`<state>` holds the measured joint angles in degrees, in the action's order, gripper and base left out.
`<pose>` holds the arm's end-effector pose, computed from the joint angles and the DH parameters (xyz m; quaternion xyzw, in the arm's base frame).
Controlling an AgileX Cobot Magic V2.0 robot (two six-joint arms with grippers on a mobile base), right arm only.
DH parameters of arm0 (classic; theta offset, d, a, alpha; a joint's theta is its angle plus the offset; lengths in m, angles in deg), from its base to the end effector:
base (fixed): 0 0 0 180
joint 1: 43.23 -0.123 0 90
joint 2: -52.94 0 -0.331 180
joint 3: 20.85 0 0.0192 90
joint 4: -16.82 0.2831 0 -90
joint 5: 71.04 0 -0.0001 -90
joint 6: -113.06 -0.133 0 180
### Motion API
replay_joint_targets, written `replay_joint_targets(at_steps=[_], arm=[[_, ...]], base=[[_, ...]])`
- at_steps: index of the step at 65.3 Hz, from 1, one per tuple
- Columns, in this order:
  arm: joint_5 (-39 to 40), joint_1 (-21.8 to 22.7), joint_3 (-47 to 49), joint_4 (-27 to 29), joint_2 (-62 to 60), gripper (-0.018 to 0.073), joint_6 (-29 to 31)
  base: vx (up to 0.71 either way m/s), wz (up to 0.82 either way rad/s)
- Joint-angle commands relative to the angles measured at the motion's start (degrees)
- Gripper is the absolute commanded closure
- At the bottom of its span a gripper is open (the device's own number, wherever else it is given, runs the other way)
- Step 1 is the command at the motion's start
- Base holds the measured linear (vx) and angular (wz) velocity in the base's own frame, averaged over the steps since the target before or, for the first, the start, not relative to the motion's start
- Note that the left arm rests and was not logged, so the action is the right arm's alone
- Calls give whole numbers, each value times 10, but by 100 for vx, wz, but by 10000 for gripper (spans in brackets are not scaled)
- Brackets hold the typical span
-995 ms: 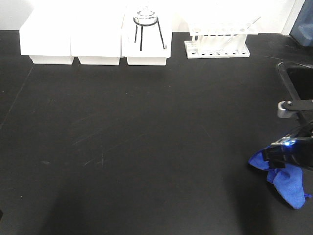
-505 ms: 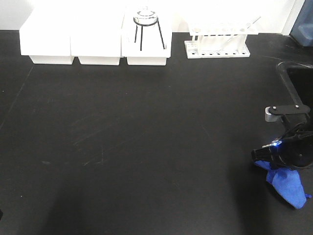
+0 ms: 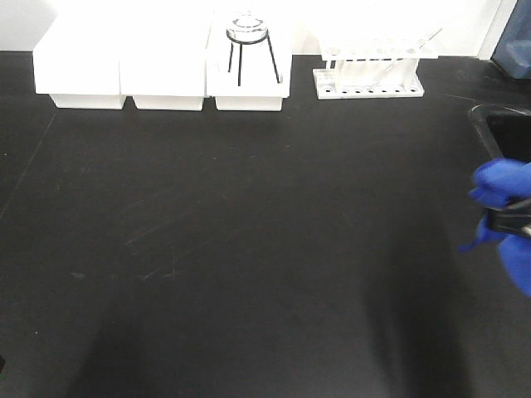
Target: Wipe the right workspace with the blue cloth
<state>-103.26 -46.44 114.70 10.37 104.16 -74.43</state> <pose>0.1814 0.0022 0.2909 0.0039 0.8974 -0.0068 0.4411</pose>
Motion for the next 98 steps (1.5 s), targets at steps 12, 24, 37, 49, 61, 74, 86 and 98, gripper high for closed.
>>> replay_joint_targets(at_steps=[12,24,37,49,61,74,86,98], arm=[[194,2,-164,15,-264,566,9],[369,2,-276,15,-330,564,29],[423,2,-294,15,-331,560,38],[409,2,-294,15,-331,559,38],[409,2,-294,15,-331,559,38],[408,2,-294,15,-331,559,38],[408,2,-294,15,-331,559,38],[408,2,-294,15,-331,559,38]], base=[[0,0],[0,0],[0,0],[0,0],[0,0],[0,0],[-1,2],[-5,0]])
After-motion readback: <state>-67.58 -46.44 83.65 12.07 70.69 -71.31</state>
